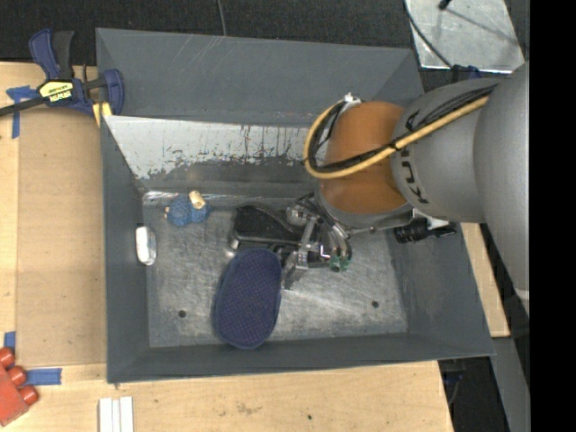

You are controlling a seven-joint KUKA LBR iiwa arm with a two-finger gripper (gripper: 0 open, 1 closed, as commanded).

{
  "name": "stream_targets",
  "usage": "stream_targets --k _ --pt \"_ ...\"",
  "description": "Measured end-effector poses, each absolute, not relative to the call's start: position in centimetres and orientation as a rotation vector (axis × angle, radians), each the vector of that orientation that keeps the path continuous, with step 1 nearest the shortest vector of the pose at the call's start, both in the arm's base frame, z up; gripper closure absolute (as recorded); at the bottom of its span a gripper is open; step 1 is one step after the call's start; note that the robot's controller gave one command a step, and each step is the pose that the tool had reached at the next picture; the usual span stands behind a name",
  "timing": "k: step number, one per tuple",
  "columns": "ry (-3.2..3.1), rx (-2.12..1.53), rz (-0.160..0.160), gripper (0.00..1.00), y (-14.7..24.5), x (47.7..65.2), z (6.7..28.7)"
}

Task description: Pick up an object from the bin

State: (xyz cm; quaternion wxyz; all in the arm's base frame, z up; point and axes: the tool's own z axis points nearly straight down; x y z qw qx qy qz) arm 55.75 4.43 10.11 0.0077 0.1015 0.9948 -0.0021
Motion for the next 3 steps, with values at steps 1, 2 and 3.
stream_targets --k 1,2,3 --pt "3.144 0.172 0.003 0.00 3.0 60.1 7.3" --pt "3.127 0.171 0.001 1.00 3.0 60.5 7.7" --pt "3.127 -0.268 -0.002 1.00 4.7 60.1 22.8"
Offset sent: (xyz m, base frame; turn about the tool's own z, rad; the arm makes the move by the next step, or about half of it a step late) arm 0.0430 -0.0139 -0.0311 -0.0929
